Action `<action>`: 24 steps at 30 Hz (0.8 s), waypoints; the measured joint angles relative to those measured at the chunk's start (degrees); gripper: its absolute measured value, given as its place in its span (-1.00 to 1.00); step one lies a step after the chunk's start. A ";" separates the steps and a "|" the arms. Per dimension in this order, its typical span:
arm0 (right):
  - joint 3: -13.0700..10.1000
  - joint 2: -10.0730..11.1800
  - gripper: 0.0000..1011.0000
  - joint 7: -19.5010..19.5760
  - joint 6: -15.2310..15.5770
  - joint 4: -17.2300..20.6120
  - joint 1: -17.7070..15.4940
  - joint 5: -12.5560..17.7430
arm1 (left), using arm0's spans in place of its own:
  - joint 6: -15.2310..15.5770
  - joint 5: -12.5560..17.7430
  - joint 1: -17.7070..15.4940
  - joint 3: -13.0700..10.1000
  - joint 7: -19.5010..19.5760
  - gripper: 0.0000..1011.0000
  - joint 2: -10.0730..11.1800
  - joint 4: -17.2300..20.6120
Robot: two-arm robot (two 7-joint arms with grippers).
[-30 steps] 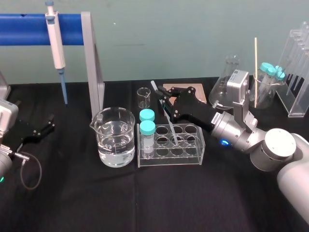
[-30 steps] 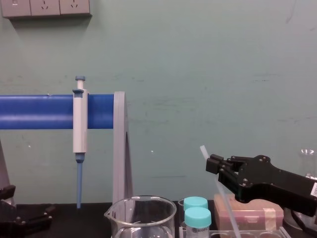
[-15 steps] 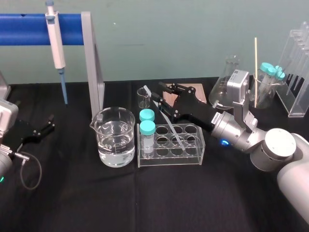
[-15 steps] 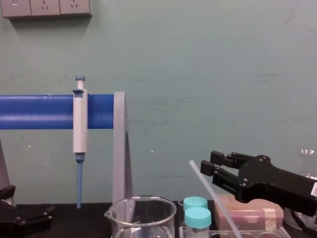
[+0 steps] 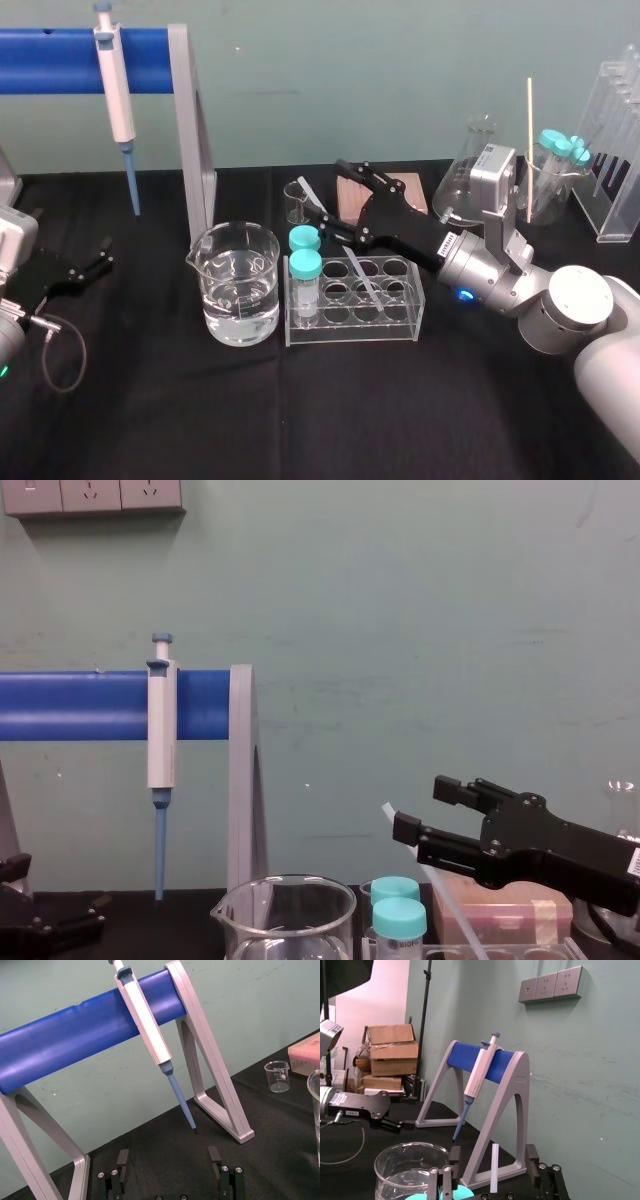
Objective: Pick up the stirring rod with one hand, then place it down.
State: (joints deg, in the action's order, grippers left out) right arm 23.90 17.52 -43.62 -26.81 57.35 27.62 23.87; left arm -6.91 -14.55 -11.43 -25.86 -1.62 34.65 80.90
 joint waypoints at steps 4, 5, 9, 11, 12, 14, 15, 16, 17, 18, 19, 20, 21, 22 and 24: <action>0.00 0.00 0.81 -0.02 0.00 0.00 0.00 0.00 | 0.00 0.00 0.00 0.00 0.00 0.98 0.00 0.00; 0.00 0.00 0.85 -0.02 0.00 0.00 0.00 0.00 | 0.00 0.00 0.00 0.00 0.00 0.98 0.00 0.00; 0.00 0.00 0.98 -0.02 0.00 0.00 0.00 0.00 | 0.00 0.00 0.00 0.00 0.00 0.98 0.00 0.00; 0.00 0.00 0.98 -0.02 0.00 0.01 0.00 0.00 | 0.00 0.00 0.00 0.00 0.00 0.98 0.00 0.00; 0.00 0.01 0.98 0.00 0.00 0.05 -0.02 -0.04 | 0.00 0.00 0.00 0.00 0.00 0.98 0.00 0.00; -0.03 0.13 0.98 0.37 0.00 0.63 -0.23 -0.25 | 0.00 0.00 0.00 0.00 0.00 0.98 0.00 0.00; -0.10 0.23 0.98 0.65 -0.01 0.99 -0.35 -0.44 | 0.00 0.00 0.00 0.00 0.00 0.98 0.00 0.00; -0.31 0.40 0.98 1.31 -0.03 1.83 -0.64 -0.74 | 0.00 0.00 0.00 0.00 0.00 0.98 0.00 0.00; -0.42 0.47 0.98 1.52 -0.06 2.19 -0.77 -0.86 | 0.00 0.00 0.00 0.00 0.00 0.98 0.00 0.00; -0.81 0.61 0.98 2.34 -0.28 3.12 -1.17 -1.13 | 0.00 0.00 0.00 0.00 0.00 0.98 0.00 0.00; -0.98 0.65 0.98 2.81 -0.39 3.54 -1.38 -1.28 | 0.00 0.00 0.00 0.00 0.00 0.98 0.00 0.00; -1.20 0.70 0.98 3.38 -0.48 4.07 -1.64 -1.47 | 0.00 0.00 0.00 0.00 0.00 0.98 0.00 0.00; -1.45 0.74 0.98 3.96 -0.52 4.63 -1.92 -1.64 | 0.00 0.00 0.00 0.00 0.00 0.98 0.00 0.00; -2.05 0.80 0.98 5.41 -0.59 5.77 -2.55 -2.09 | 0.00 0.00 0.00 0.00 0.00 0.98 0.00 0.00; -2.70 0.82 0.98 6.94 -0.66 7.06 -3.28 -2.68 | 0.00 0.00 0.00 0.00 0.00 0.98 0.00 0.00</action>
State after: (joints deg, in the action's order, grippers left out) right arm 21.20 18.34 -36.68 -27.47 64.41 24.33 21.19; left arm -6.91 -14.55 -11.43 -25.86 -1.62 34.65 80.90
